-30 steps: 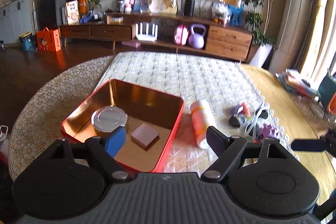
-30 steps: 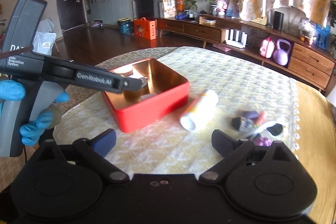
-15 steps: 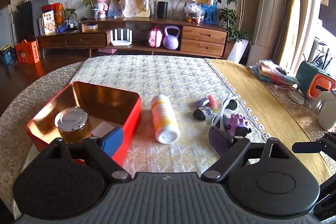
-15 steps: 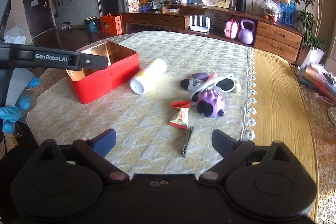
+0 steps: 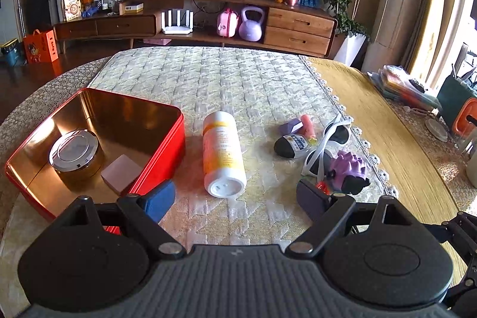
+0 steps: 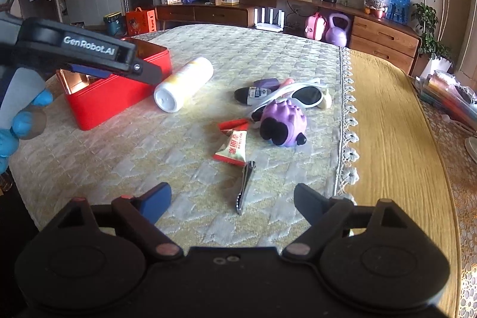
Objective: Organize rigid objects
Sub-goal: 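Withdraw both tools from the red box toward the bottle and nail clipper, then grasp the white-and-yellow bottle with the left tool while the right tool grasps the nail clipper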
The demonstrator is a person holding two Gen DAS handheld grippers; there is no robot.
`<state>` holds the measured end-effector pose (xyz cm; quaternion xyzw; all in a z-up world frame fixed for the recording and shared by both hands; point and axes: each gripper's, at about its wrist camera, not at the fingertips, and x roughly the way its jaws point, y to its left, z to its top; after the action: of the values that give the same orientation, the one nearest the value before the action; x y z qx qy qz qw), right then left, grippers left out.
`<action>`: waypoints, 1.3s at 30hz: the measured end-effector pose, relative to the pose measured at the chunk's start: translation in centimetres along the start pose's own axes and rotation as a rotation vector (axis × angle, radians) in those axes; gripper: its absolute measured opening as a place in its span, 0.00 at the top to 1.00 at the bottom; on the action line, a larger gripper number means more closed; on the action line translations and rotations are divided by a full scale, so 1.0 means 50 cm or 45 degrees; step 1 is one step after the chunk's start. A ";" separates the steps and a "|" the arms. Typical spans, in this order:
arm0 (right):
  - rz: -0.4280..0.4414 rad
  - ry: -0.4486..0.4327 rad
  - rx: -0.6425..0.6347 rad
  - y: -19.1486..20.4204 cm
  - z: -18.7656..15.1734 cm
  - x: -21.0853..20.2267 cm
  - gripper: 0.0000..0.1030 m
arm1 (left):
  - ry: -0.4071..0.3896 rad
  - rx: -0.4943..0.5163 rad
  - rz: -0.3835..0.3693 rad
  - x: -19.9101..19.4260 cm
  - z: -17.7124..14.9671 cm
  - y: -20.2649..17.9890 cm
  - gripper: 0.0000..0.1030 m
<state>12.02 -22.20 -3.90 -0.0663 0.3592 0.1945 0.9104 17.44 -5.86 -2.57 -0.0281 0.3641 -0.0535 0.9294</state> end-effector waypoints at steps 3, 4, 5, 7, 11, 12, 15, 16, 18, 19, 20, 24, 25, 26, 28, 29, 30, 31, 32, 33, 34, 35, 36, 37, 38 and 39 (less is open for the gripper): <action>0.008 0.014 0.007 -0.002 0.007 0.017 0.22 | -0.025 0.054 0.040 0.029 0.007 -0.015 0.14; 0.012 0.017 0.009 -0.002 0.009 0.022 0.22 | -0.022 0.063 0.051 0.042 0.011 -0.016 0.14; 0.014 0.020 0.010 -0.002 0.010 0.026 0.22 | -0.010 0.059 0.055 0.055 0.015 -0.015 0.14; 0.017 0.029 0.011 -0.003 0.013 0.036 0.24 | 0.013 0.046 0.069 0.080 0.023 -0.013 0.14; 0.016 0.051 0.019 -0.006 0.018 0.058 0.30 | 0.032 0.068 0.100 0.122 0.033 -0.016 0.14; 0.015 0.057 0.020 -0.007 0.018 0.062 0.32 | 0.036 0.079 0.107 0.132 0.034 -0.017 0.14; 0.013 0.079 0.023 -0.009 0.018 0.077 0.42 | 0.045 0.101 0.129 0.157 0.037 -0.020 0.14; 0.011 0.084 0.022 -0.009 0.018 0.081 0.44 | 0.054 0.106 0.140 0.166 0.037 -0.021 0.14; 0.001 0.083 0.007 -0.006 0.017 0.085 0.45 | 0.073 0.106 0.151 0.184 0.038 -0.020 0.14; -0.005 0.081 -0.005 -0.005 0.018 0.086 0.48 | 0.081 0.103 0.157 0.192 0.038 -0.019 0.15; -0.010 0.078 -0.013 -0.004 0.019 0.087 0.49 | 0.078 0.114 0.172 0.197 0.038 -0.020 0.18; -0.026 0.069 -0.029 -0.002 0.024 0.088 0.64 | 0.064 0.180 0.217 0.214 0.036 -0.032 0.24; -0.032 0.066 -0.031 -0.003 0.024 0.088 0.69 | 0.060 0.189 0.235 0.217 0.036 -0.034 0.28; -0.037 0.064 -0.033 -0.003 0.025 0.088 0.72 | 0.058 0.207 0.256 0.221 0.036 -0.039 0.34; -0.046 0.058 -0.033 -0.005 0.026 0.088 0.79 | 0.068 0.233 0.252 0.226 0.033 -0.046 0.48; -0.052 0.056 -0.032 -0.006 0.025 0.088 0.81 | 0.083 0.230 0.256 0.230 0.031 -0.048 0.51; -0.054 0.054 -0.032 -0.006 0.025 0.089 0.83 | 0.094 0.230 0.267 0.234 0.029 -0.049 0.52; -0.054 0.051 -0.030 -0.007 0.024 0.088 0.85 | 0.088 0.228 0.267 0.234 0.026 -0.049 0.54; -0.056 0.049 -0.028 -0.007 0.023 0.088 0.87 | 0.078 0.227 0.267 0.232 0.024 -0.050 0.55; -0.060 0.047 -0.026 -0.008 0.022 0.087 0.90 | 0.075 0.225 0.267 0.230 0.023 -0.049 0.55; -0.060 0.045 -0.024 -0.008 0.022 0.086 0.91 | 0.073 0.219 0.265 0.229 0.023 -0.048 0.55; -0.059 0.044 -0.018 -0.009 0.022 0.085 0.91 | 0.073 0.208 0.262 0.228 0.024 -0.047 0.55; -0.058 0.043 -0.013 -0.010 0.022 0.085 0.91 | 0.074 0.202 0.263 0.227 0.025 -0.047 0.56; -0.060 0.041 -0.009 -0.010 0.022 0.084 0.91 | 0.071 0.195 0.268 0.226 0.024 -0.045 0.56; -0.065 0.037 -0.004 -0.011 0.022 0.083 0.91 | 0.070 0.189 0.269 0.224 0.024 -0.043 0.56; -0.068 0.034 0.003 -0.011 0.023 0.081 0.91 | 0.071 0.183 0.265 0.222 0.025 -0.040 0.56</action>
<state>15.67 -21.18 -5.85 -0.0774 0.3698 0.1689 0.9104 26.20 -9.15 -8.96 0.0779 0.3861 0.0164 0.9190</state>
